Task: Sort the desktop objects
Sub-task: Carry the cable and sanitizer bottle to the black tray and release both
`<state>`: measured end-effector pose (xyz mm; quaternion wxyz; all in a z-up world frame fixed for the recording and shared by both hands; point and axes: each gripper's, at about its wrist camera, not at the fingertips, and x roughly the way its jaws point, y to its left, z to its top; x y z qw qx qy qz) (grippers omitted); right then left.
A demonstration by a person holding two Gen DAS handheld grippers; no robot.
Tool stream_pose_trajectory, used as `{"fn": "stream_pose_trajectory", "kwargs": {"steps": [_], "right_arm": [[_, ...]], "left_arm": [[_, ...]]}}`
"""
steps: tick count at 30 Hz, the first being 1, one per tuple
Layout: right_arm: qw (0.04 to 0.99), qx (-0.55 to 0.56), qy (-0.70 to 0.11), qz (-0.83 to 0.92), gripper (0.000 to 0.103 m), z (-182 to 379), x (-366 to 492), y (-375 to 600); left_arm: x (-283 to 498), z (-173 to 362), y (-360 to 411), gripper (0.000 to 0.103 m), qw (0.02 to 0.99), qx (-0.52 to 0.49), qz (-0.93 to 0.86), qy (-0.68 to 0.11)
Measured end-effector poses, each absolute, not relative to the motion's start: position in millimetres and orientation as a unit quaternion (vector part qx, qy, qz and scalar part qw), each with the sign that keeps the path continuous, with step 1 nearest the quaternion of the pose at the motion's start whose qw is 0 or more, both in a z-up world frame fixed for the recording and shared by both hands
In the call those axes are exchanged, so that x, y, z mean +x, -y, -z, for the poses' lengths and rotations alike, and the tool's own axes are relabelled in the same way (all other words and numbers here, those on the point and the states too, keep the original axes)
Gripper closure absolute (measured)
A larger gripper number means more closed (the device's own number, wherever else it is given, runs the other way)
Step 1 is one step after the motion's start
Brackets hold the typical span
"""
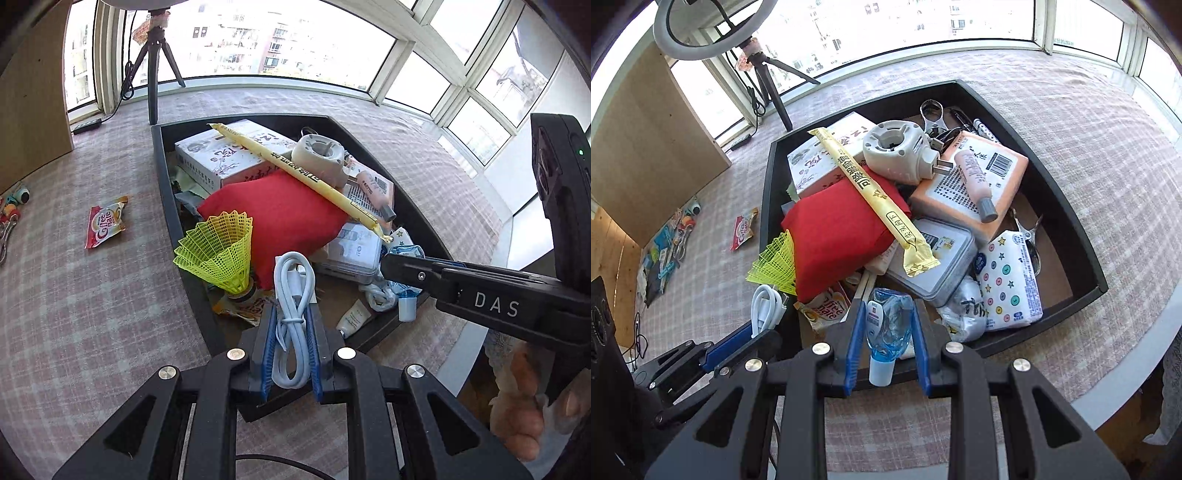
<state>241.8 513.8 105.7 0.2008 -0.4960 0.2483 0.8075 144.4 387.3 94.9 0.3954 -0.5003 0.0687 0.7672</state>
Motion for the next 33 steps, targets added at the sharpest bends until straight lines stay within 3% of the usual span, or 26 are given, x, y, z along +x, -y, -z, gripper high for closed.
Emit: {"fn": "stream_pose_trajectory", "kwargs": {"steps": [3,5,6,7,18,33], "right_arm": [[0.201,-0.488,-0.25,-0.812,0.078,-107,245,-525],[0.198,-0.484,-0.256,-0.813,0.074,-108,244,-530],[0.198,-0.485,-0.261,-0.811,0.063,-109,244,-532],[0.198,-0.481,-0.263,-0.813,0.06,-111,245,-533],[0.185,-0.475,-0.242,-0.825,0.06,-119,224,-513],[0.121,-0.475,-0.189,-0.851,0.06,-132,143,-419]], "left_arm": [[144,-96,-402,0.083,0.402,-0.5,-0.764,-0.073],[141,-96,-406,0.052,0.397,-0.507,-0.762,-0.073],[141,-98,-403,0.053,0.395,-0.499,-0.768,-0.069],[142,-100,-402,0.054,0.391,-0.491,-0.775,-0.073],[119,-105,-360,0.059,0.351,-0.494,-0.793,-0.068],[60,-116,-226,0.061,0.251,-0.492,-0.834,-0.021]]}}
